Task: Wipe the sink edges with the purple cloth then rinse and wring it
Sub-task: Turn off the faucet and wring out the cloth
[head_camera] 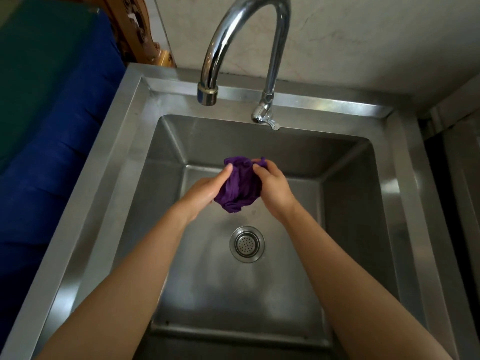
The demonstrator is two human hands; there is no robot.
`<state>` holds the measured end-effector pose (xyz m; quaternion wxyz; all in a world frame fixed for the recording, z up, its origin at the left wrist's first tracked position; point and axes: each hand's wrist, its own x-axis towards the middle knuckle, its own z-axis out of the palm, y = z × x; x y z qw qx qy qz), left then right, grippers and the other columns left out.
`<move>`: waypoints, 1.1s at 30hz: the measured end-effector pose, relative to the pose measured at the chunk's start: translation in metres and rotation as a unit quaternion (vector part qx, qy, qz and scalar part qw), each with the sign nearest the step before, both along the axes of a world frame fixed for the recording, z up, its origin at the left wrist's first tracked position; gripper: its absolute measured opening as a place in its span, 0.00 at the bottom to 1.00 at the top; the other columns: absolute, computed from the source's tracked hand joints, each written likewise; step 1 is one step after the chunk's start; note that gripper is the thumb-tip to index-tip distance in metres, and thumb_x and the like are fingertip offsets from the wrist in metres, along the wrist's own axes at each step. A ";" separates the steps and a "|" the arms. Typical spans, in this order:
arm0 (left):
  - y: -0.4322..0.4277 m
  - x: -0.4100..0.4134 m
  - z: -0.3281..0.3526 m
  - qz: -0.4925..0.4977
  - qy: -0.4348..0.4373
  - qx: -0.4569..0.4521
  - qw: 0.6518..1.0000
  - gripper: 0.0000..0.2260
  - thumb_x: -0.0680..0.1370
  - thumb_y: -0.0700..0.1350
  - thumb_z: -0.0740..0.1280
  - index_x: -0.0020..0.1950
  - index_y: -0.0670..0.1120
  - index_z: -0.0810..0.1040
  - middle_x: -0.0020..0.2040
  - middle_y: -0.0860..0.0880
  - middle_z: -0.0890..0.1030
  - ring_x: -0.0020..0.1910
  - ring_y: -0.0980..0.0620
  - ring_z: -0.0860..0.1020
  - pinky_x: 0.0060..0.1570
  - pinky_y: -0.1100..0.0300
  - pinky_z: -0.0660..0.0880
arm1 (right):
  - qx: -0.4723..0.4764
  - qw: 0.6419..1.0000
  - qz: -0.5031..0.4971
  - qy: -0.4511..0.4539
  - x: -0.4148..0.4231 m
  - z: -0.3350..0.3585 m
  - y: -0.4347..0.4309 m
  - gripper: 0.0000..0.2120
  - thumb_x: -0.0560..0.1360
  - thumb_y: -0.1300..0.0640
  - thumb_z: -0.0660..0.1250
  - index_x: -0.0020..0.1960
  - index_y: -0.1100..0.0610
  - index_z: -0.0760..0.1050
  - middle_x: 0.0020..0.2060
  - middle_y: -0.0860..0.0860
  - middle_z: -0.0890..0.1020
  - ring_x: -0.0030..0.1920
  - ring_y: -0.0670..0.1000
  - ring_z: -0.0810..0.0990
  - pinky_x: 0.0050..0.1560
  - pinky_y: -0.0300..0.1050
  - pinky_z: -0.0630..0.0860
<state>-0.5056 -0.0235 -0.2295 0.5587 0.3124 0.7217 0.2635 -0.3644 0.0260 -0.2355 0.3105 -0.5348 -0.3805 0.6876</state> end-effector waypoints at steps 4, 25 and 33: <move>-0.003 0.001 0.011 0.003 0.046 0.082 0.996 0.15 0.75 0.57 0.65 0.46 0.45 0.82 0.41 0.51 0.82 0.42 0.56 0.79 0.43 0.69 0.71 | 0.022 0.996 0.083 0.005 0.006 0.000 -0.004 0.26 0.70 0.52 0.72 0.63 0.60 0.69 0.58 0.57 0.79 0.58 0.55 0.79 0.60 0.49 0.75; -0.024 0.007 0.008 0.050 -0.068 0.256 0.963 0.14 0.76 0.32 0.64 0.58 0.45 0.76 0.47 0.54 0.81 0.45 0.65 0.79 0.52 0.69 0.74 | 0.168 0.980 0.074 -0.072 0.041 0.032 -0.009 0.06 0.78 0.63 0.61 0.52 0.56 0.74 0.42 0.50 0.80 0.45 0.49 0.79 0.49 0.45 0.76; -0.024 0.013 0.006 0.180 -0.203 0.231 0.934 0.15 0.66 0.37 0.63 0.50 0.49 0.77 0.40 0.55 0.82 0.40 0.58 0.79 0.41 0.65 0.75 | 0.280 0.916 0.089 -0.271 0.044 0.031 -0.011 0.09 0.78 0.61 0.58 0.55 0.59 0.75 0.40 0.49 0.77 0.38 0.46 0.75 0.35 0.32 0.69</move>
